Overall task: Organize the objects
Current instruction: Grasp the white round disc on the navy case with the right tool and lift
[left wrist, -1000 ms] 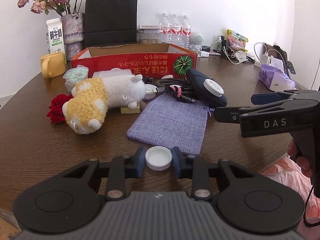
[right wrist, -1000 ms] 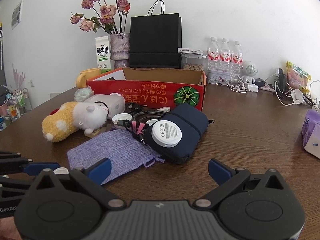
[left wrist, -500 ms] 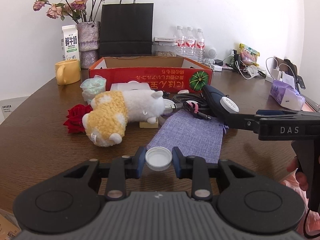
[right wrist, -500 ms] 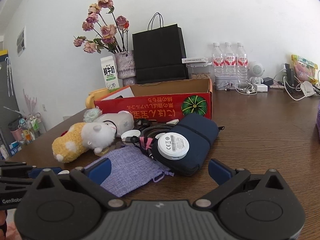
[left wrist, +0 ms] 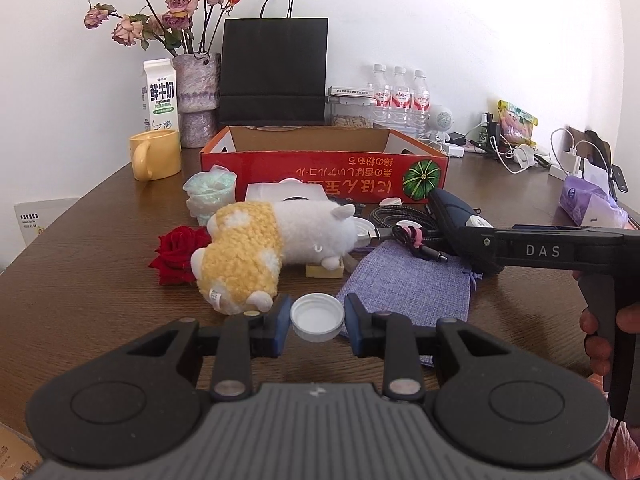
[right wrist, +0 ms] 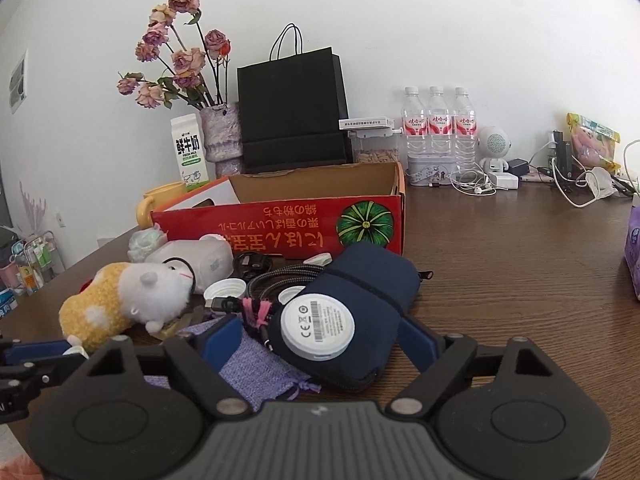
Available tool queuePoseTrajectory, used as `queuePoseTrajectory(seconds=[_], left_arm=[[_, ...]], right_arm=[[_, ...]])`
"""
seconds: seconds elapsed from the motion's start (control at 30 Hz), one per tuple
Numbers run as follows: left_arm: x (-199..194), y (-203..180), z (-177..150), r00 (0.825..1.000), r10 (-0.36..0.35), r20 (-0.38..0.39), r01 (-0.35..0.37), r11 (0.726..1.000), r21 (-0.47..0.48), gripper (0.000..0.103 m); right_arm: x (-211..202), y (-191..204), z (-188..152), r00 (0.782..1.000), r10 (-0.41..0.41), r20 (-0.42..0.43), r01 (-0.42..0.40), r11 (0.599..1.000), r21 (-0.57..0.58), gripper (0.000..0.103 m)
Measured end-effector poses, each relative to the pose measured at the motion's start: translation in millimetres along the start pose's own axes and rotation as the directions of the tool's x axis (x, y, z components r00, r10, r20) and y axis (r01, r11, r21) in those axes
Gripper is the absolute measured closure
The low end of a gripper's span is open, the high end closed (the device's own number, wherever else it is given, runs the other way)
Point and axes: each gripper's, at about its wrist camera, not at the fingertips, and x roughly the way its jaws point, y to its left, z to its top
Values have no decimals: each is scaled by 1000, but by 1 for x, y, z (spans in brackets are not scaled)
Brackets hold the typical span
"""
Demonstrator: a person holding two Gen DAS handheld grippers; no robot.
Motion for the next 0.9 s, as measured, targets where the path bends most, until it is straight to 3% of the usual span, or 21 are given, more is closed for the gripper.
queuePoseTrajectory(seconds=[0.07,0.13,0.33,0.63,0.9], left_arm=[[0,1,0,1000,1,-1,-1,1000,-1,74],[0,1,0,1000,1,0,-1,1000,-1,74],[0,1,-1,1000,2,-2,-2,1000,-2,74],[-1,2,0,1000,4,1,-4,1000,-3,74],[-1,3,9,999,12,30,-12,1000,1,74]], right_arm=[[3,0,1,1000,1,-5,-1,1000,12,31],[4,-1,1,1000,2,-9,-2,1000,28,52],[1,3,0,1000,16,11,-16,1000,9,64],[-4,12,-3,999,-6,52,9,998,-57,65],[-24,35,10,984,14,178,19,983,-182,65]])
